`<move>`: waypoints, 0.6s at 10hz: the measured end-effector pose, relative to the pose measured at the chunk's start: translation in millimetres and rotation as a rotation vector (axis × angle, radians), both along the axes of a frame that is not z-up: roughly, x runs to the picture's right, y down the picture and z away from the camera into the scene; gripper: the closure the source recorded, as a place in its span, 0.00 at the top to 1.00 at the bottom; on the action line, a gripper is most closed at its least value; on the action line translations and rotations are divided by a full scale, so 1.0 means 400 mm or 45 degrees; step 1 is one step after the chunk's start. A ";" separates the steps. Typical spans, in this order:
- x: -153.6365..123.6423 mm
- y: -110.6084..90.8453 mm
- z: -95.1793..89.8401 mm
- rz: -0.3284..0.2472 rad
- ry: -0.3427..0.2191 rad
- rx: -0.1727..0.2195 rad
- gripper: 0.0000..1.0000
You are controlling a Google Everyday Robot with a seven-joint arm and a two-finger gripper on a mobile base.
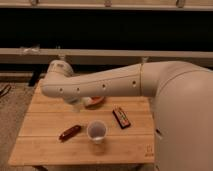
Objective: Place the white sponge in the ceramic cup
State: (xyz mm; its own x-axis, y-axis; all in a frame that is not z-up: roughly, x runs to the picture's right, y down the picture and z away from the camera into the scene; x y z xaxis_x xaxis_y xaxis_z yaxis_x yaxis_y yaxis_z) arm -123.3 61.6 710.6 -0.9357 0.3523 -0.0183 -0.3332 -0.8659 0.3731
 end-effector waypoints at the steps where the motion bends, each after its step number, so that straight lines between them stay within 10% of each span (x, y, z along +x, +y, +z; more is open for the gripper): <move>1: 0.011 0.007 -0.018 0.005 0.008 -0.004 0.00; 6: 0.086 0.064 -0.112 0.140 -0.005 -0.073 0.00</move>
